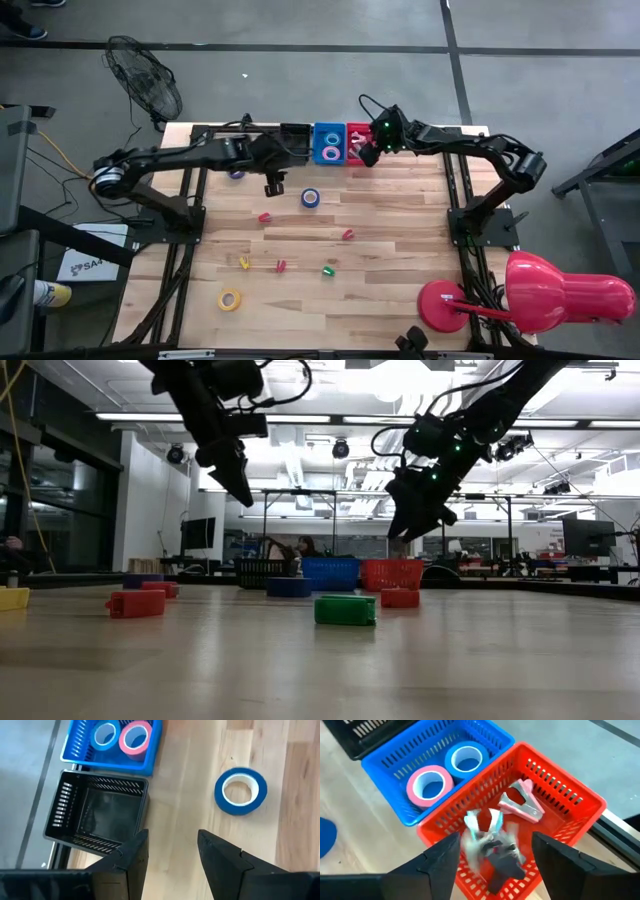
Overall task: Pick and place Stapler, Stapler remover, tape
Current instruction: Put the top right red stapler into the black bin
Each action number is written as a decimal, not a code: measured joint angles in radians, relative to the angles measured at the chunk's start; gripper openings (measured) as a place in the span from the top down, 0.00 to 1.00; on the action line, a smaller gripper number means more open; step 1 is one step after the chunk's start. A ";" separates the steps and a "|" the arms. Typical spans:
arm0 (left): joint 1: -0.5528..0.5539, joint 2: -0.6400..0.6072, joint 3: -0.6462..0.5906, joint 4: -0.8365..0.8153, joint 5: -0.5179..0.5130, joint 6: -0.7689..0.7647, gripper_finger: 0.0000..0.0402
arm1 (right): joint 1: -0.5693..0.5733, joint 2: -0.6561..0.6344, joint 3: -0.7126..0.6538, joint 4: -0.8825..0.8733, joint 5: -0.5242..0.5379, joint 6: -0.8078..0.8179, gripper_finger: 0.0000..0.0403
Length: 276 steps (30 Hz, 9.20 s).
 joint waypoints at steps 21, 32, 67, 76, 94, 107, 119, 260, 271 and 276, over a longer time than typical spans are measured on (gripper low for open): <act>-0.060 -0.010 -0.009 0.002 0.008 -0.060 0.59 | 0.076 -0.118 -0.024 -0.078 -0.417 -0.363 0.41; -0.128 -0.010 -0.009 0.001 -0.072 -0.162 0.59 | 0.312 -0.118 -0.132 -0.100 -0.416 -0.616 0.42; -0.197 -0.009 -0.009 -0.004 -0.160 -0.300 0.59 | 0.562 0.075 -0.246 0.296 -0.347 -0.691 0.43; -0.197 -0.009 -0.008 -0.007 -0.172 -0.301 0.59 | 0.564 0.107 -0.246 0.298 -0.346 -0.734 0.43; -0.197 -0.009 -0.008 -0.025 -0.185 -0.307 0.59 | 0.589 0.173 -0.245 0.314 -0.334 -0.719 0.44; -0.197 -0.009 -0.008 -0.026 -0.187 -0.307 0.59 | 0.571 0.174 -0.245 0.274 -0.349 -0.681 0.62; -0.196 -0.009 -0.008 -0.026 -0.186 -0.307 0.59 | 0.570 0.174 -0.245 0.276 -0.339 -0.626 0.75; -0.196 -0.009 -0.008 0.403 -0.098 0.031 0.47 | 0.407 0.090 0.502 -0.439 -0.099 -0.406 1.00; -0.196 -0.009 -0.008 0.403 -0.132 -0.022 0.42 | 0.408 0.090 0.502 -0.344 -0.039 -0.362 1.00; -0.196 -0.009 -0.008 0.404 -0.154 -0.023 0.42 | 0.408 0.090 0.502 -0.326 -0.050 -0.360 1.00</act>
